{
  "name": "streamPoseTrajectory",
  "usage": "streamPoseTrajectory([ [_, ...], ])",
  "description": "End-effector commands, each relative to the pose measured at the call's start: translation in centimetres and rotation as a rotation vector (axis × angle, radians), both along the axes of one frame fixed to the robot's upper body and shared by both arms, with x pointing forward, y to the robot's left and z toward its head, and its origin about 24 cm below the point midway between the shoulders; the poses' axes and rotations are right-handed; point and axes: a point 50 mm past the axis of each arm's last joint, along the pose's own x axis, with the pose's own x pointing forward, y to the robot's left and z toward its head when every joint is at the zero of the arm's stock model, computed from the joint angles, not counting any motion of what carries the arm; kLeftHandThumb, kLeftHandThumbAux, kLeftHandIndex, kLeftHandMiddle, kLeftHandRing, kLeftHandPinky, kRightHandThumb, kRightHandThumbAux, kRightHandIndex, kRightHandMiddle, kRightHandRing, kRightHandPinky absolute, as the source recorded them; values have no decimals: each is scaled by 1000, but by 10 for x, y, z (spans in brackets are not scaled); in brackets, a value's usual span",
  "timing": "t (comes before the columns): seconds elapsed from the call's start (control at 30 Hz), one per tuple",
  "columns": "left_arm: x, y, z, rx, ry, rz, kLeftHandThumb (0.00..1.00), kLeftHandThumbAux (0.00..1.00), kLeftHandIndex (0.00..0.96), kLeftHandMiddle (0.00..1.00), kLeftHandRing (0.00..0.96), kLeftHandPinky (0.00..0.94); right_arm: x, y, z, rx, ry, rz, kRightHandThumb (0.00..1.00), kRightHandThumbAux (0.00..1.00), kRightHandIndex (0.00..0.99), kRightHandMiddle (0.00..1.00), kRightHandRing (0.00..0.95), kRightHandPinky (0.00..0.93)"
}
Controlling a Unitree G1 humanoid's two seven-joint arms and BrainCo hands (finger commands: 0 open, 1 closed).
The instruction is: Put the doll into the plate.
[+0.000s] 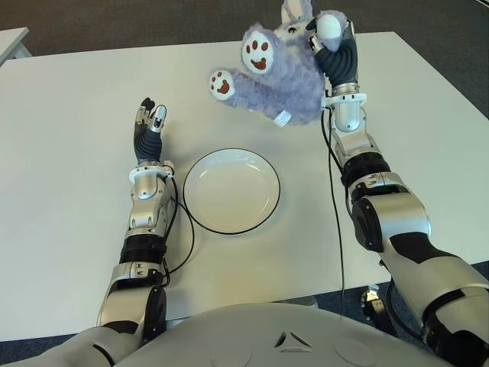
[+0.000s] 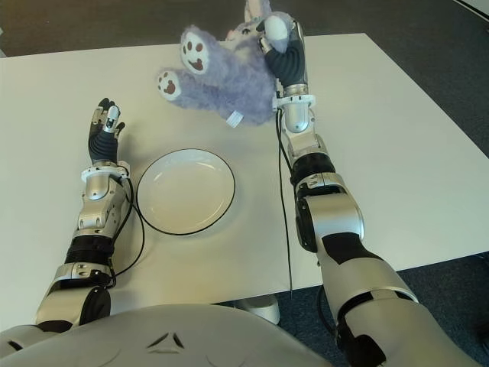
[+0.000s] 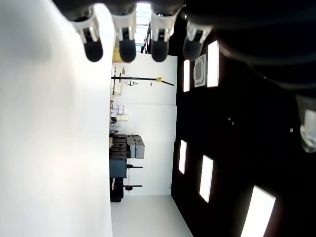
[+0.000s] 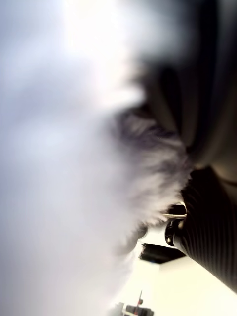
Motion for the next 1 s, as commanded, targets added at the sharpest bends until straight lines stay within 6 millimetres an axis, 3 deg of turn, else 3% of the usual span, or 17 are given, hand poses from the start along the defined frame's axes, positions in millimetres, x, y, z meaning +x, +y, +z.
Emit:
streamPoseTrajectory([
  [0.03,-22,-8,-38,-46,137,4,0,387,0,13,0,0,-2,2,8,6,-40,17,698,717,439,844,858,836],
  [1.0,-21,-7,-38,-46,136,5,0,389,0,9,0,0,-19,16,8,1,-114,91,698,718,439,834,852,838],
])
